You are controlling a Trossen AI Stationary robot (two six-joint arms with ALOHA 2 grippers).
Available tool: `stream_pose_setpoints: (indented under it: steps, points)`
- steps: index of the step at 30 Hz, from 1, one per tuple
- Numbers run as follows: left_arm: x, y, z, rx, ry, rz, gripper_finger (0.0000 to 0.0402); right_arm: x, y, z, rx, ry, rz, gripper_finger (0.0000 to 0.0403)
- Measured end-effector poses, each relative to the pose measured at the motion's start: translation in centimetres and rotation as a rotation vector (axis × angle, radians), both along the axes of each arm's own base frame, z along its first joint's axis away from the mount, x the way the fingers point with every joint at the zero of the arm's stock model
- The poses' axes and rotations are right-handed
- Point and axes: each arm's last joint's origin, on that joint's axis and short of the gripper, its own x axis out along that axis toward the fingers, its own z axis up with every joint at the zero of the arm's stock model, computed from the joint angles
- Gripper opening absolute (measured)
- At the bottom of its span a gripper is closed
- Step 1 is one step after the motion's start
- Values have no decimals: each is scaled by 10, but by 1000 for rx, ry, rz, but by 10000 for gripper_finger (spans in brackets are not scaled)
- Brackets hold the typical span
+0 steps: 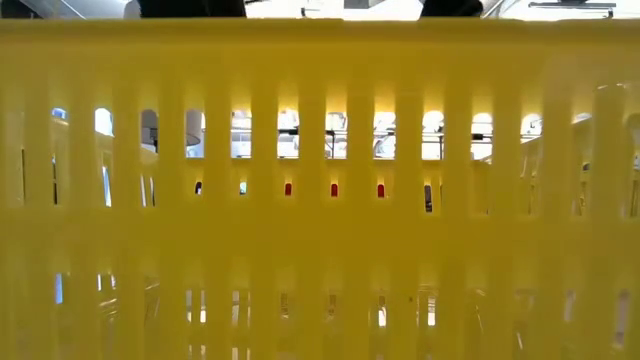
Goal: Stack baskets by color
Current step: Stack the bottom yellow basket on the yellow baskets
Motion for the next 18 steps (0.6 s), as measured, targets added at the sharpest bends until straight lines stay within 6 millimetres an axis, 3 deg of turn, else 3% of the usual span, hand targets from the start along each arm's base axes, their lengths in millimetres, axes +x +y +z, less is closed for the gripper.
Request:
stream_pose_setpoints:
  steps: [5,11,18]
  points:
    - [-1,-30,5,-58,-38,25,135,3,11,4,-30,-54,111,88]
    - [-1,-59,6,-35,-57,60,135,12,20,1,-20,-109,163,134]
    - [-4,-81,5,-35,-75,72,135,30,31,-21,76,-64,241,160]
